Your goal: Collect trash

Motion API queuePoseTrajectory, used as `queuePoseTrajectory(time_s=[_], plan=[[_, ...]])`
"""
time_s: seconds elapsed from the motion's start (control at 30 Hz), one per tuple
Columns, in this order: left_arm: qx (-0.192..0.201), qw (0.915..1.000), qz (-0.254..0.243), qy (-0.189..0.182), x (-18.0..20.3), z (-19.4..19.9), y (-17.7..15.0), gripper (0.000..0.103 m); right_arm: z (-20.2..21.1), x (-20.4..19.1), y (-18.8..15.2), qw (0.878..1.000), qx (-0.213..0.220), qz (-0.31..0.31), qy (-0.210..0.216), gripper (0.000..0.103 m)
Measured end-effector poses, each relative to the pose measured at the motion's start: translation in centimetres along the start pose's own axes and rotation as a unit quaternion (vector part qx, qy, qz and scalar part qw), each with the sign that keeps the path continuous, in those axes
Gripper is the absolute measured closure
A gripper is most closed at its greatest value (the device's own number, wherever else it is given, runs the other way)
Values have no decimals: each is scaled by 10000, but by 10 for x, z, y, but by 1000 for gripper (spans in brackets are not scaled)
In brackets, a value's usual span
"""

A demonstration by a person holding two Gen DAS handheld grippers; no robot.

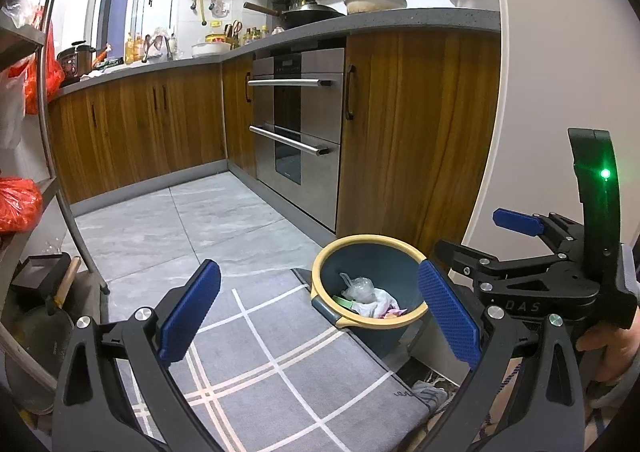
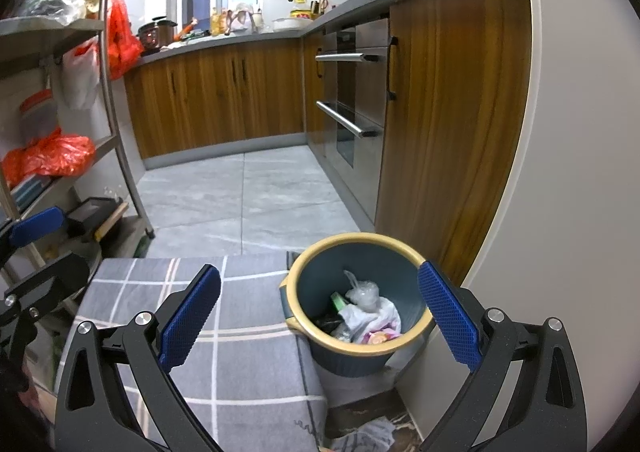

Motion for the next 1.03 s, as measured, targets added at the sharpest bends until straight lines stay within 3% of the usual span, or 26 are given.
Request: queuePoseTrajectory(time_s=[0.4,0.77,1.03], plan=[[-310,9995,-92,35,7,-5,-4,6,-2,2,2,10000,-43,50,24,5],[-101,9991,-408,93,11,0,-2,6,-5,3,5,9999,-93,49,34,5],[-165,9990,-397,98,11,-1,-2,6,-5,3,5,9999,-89,39,33,5]])
Point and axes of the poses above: each gripper's, at about its wrist camera, not at the fingertips, and z roughly against the way its jaws point, x to its right, y to its top, the point moved 5 cm from there along -z, roughly the way its jaws point, and after that the axes turned 15 degrees about -z, right-handed, at the moved point
